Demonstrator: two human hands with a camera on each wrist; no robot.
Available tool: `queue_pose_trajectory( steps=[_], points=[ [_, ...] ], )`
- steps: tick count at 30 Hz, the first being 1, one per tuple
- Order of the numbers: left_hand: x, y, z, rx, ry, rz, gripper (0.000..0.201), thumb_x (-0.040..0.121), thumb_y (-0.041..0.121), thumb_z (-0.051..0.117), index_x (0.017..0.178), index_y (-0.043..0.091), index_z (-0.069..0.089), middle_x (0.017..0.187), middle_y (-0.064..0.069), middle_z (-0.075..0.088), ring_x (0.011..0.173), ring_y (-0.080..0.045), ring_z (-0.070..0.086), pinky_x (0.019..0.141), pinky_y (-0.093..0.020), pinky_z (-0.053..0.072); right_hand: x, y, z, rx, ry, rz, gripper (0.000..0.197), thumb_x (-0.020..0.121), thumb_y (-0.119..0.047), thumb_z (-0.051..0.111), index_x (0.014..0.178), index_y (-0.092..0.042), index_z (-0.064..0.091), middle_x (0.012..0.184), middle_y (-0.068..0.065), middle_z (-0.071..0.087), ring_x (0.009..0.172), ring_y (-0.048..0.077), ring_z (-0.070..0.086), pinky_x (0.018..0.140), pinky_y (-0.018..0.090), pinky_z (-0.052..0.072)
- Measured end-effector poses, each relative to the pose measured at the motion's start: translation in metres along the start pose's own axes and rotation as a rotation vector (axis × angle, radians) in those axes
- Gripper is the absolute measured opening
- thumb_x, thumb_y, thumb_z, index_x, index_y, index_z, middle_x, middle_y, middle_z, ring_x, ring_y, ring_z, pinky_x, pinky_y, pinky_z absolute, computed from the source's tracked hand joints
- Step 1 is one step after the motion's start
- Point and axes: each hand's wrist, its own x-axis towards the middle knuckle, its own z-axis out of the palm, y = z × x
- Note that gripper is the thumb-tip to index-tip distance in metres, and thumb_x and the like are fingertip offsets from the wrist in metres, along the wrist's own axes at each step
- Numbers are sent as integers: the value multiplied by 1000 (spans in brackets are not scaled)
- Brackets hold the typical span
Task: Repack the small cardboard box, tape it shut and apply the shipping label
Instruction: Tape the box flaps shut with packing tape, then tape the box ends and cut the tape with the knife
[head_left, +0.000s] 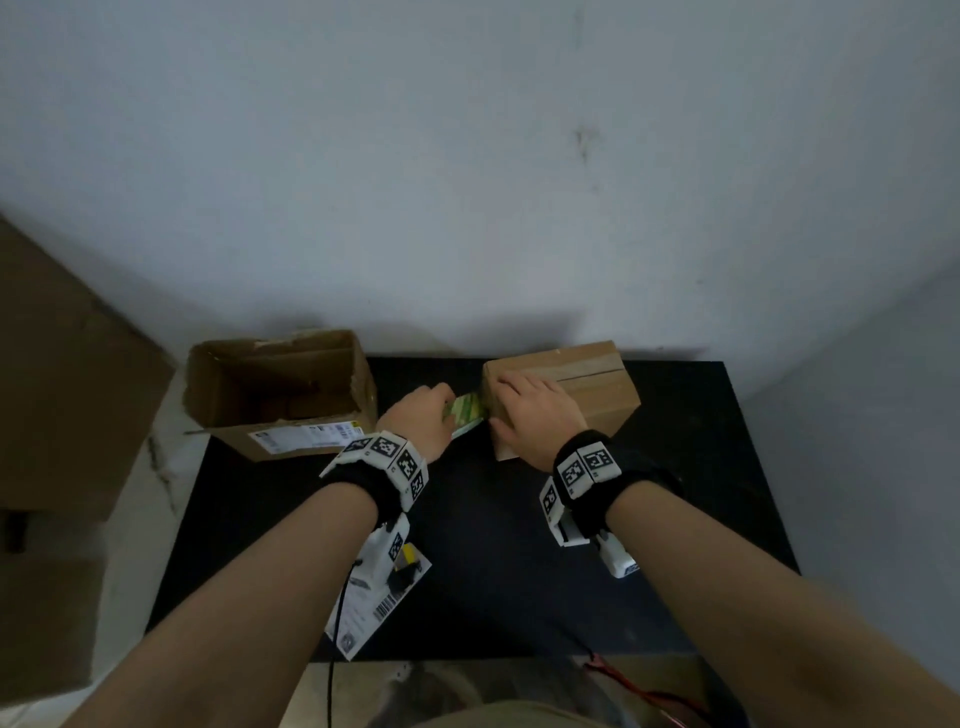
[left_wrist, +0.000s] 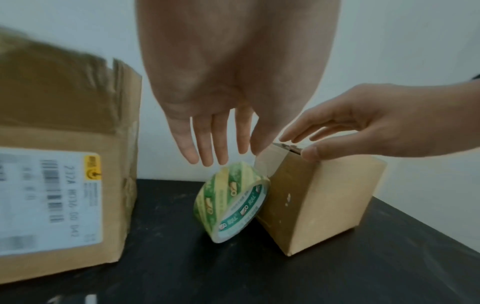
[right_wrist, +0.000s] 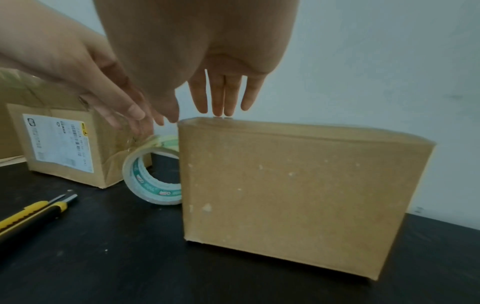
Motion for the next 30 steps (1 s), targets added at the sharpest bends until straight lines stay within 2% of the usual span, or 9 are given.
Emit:
queue_pose_trajectory(
  steps=[5,11,17,22,30],
  points=[
    [-41,-19,-7,89,30,31,22,96,26,43,107,12,56,106,-10,59,95,-25,57,73,-34,44,-18,-33,0,-1,25,39,37,93,-21,44,128,-10,50,135,7,47,122,26,45,99,34,34],
    [-92,-55,3,147,-13,-42,23,96,32,41,107,18,57,103,-4,60,95,-21,58,77,-34,48,-37,-82,17,1,29,40,32,95,-22,43,124,-11,53,130,6,50,119,23,46,94,32,39],
    [-129,-98,29,136,-73,-84,23,96,32,41,106,19,57,106,-2,57,96,-20,56,82,-37,51,-45,-125,53,32,-57,36,29,96,-24,42,117,-11,56,120,7,54,112,23,49,89,34,41],
    [-149,-124,59,106,-90,-61,21,96,29,40,106,19,57,107,-1,54,98,-18,54,81,-36,51,-39,-151,85,144,-194,125,33,96,-29,45,122,-12,53,125,5,51,118,22,47,94,34,42],
    [-154,-145,89,33,-149,-25,30,94,29,47,123,26,50,121,1,48,112,-16,48,85,-34,49,-29,-165,118,259,-235,296,51,88,-35,61,128,-11,43,128,7,46,120,23,46,95,38,46]
  ],
)
